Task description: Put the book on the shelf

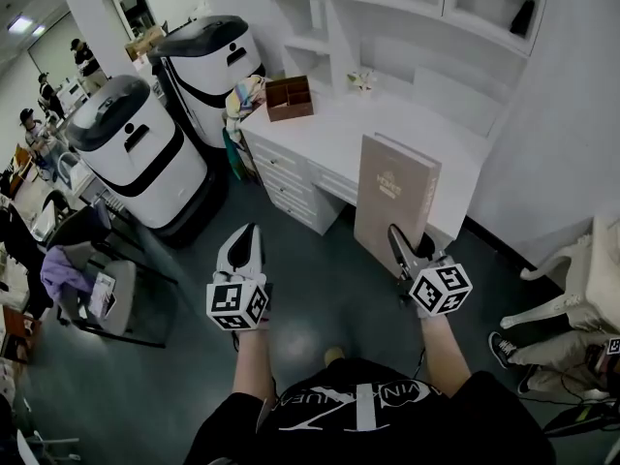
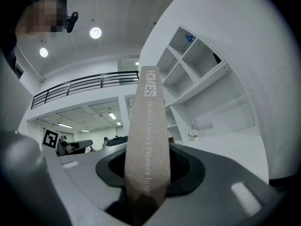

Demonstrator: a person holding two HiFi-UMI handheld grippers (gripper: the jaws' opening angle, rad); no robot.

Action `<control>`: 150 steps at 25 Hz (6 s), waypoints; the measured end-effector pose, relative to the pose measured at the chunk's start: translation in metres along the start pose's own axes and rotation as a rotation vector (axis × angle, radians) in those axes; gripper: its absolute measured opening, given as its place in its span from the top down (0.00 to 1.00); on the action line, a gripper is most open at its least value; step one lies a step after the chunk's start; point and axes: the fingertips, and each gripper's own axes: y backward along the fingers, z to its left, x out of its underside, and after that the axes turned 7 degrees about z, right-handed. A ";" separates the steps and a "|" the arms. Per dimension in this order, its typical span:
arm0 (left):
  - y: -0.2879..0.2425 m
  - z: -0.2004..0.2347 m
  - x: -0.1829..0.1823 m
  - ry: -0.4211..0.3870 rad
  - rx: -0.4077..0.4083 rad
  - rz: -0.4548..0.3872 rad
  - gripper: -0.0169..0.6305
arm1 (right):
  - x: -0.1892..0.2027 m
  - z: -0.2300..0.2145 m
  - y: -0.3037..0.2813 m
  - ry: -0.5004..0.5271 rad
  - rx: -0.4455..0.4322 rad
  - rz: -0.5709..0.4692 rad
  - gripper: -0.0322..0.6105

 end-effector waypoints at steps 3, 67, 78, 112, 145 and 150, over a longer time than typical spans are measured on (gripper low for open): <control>-0.017 0.024 0.000 -0.005 0.004 0.001 0.97 | -0.002 0.005 -0.027 0.001 0.002 -0.008 0.68; -0.450 0.151 0.004 -0.012 0.181 0.135 0.97 | -0.069 -0.181 -0.412 0.008 0.092 0.019 0.68; -0.544 0.125 -0.052 -0.025 0.352 0.069 0.97 | -0.152 -0.199 -0.429 0.121 0.164 -0.061 0.68; -0.709 0.082 -0.139 -0.030 0.738 0.073 0.97 | -0.479 -0.178 -0.466 0.730 0.447 -0.163 0.67; -0.762 0.030 -0.168 -0.002 0.794 -0.006 0.97 | -0.471 -0.386 -0.600 1.542 0.694 0.714 0.67; -0.760 0.031 -0.168 0.001 0.806 -0.003 0.97 | -0.464 -0.395 -0.606 1.581 0.641 0.807 0.65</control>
